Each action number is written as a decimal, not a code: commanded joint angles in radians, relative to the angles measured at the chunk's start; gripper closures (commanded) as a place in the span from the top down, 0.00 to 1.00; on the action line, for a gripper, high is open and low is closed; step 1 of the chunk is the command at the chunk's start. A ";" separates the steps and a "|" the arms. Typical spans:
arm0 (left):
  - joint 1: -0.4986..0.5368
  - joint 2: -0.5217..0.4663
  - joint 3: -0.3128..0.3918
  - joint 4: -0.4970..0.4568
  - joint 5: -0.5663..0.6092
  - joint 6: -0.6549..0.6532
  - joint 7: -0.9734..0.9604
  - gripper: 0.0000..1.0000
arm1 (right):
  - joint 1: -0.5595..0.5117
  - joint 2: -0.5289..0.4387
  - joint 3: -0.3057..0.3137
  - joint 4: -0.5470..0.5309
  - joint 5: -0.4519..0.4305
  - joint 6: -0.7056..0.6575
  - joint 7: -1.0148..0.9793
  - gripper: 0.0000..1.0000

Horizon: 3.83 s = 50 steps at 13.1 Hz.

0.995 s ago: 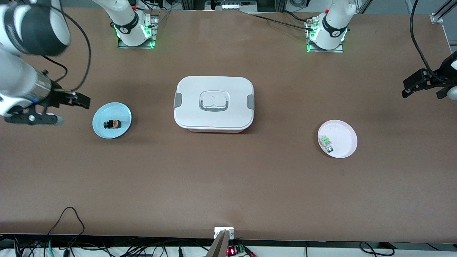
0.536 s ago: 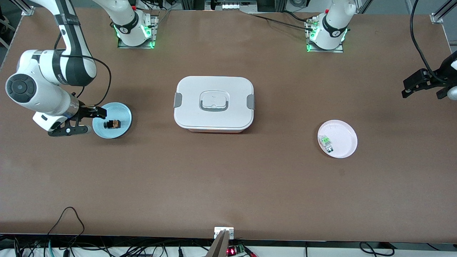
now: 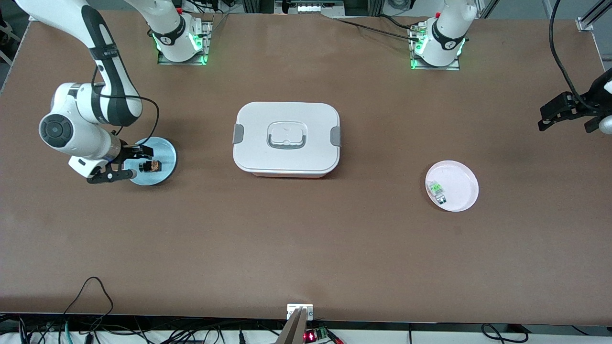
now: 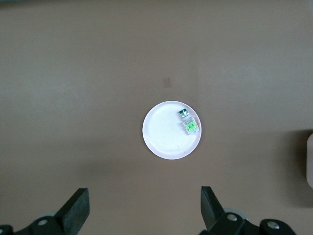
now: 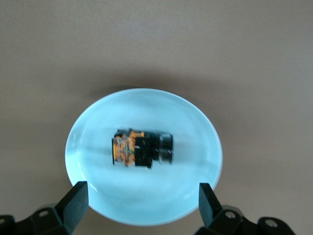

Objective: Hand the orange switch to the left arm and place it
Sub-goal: 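Lower the right gripper and grasp the black-orange switch, then lift the switch with the right gripper and carry it past the box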

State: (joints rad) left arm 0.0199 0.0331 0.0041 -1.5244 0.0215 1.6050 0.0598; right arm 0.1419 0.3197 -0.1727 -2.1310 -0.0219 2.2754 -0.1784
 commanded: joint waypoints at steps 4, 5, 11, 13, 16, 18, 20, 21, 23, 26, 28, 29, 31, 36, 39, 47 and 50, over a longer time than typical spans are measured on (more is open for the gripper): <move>0.003 0.010 -0.001 0.024 -0.014 -0.020 -0.011 1.00 | -0.005 0.078 0.010 -0.001 0.033 0.090 -0.032 1.00; 0.005 0.010 -0.001 0.024 -0.014 -0.020 -0.012 1.00 | -0.005 0.088 0.010 -0.001 0.033 0.093 -0.033 1.00; 0.005 0.010 0.001 0.024 -0.014 -0.020 -0.012 1.00 | -0.007 0.127 0.010 -0.004 0.039 0.124 -0.032 0.99; 0.006 0.010 0.001 0.023 -0.014 -0.020 -0.012 1.00 | -0.007 0.127 0.010 -0.003 0.039 0.121 -0.029 0.65; 0.006 0.010 0.001 0.024 -0.014 -0.022 -0.012 1.00 | -0.007 0.125 0.010 -0.001 0.039 0.118 -0.027 0.05; 0.006 0.010 0.001 0.024 -0.014 -0.026 -0.011 1.00 | -0.007 0.107 0.010 0.008 0.039 0.113 -0.032 0.00; 0.006 0.010 -0.001 0.024 -0.014 -0.026 -0.011 1.00 | -0.004 0.050 0.013 0.028 0.037 0.101 -0.085 0.00; 0.006 0.010 0.001 0.024 -0.014 -0.026 -0.011 1.00 | -0.002 0.027 0.019 0.052 0.037 0.084 -0.107 0.00; 0.006 0.010 0.001 0.024 -0.014 -0.026 -0.011 1.00 | -0.002 -0.008 0.061 0.109 0.037 0.032 -0.139 0.00; 0.005 0.010 0.001 0.024 -0.014 -0.026 -0.011 1.00 | -0.002 -0.071 0.143 0.163 0.062 -0.043 -0.190 0.00; 0.006 0.011 -0.001 0.024 -0.014 -0.026 -0.011 1.00 | -0.002 -0.135 0.228 0.168 0.132 -0.076 -0.246 0.00; 0.006 0.010 -0.001 0.024 -0.014 -0.026 -0.011 1.00 | -0.002 -0.163 0.272 0.168 0.149 -0.082 -0.269 0.00; 0.006 0.010 0.001 0.026 -0.014 -0.026 -0.011 1.00 | -0.002 -0.200 0.353 0.174 0.155 -0.093 -0.302 0.00; 0.006 0.010 -0.001 0.024 -0.014 -0.026 -0.012 1.00 | -0.002 -0.211 0.570 0.370 0.278 -0.227 -0.320 0.00; 0.005 0.010 -0.001 0.024 -0.014 -0.026 -0.012 1.00 | -0.002 -0.203 0.674 0.434 0.299 -0.220 -0.319 0.00; 0.000 0.004 -0.003 0.030 -0.118 -0.045 -0.014 1.00 | 0.007 -0.202 0.778 0.519 0.431 -0.009 -0.313 0.00; -0.002 0.016 -0.004 0.024 -0.190 -0.057 -0.009 1.00 | 0.008 -0.198 0.825 0.519 0.473 0.155 -0.305 0.00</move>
State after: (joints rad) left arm 0.0189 0.0365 0.0005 -1.5220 -0.1247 1.5747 0.0598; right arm 0.1571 0.1110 0.6232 -1.6285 0.4162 2.3611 -0.4800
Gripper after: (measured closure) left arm 0.000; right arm 0.278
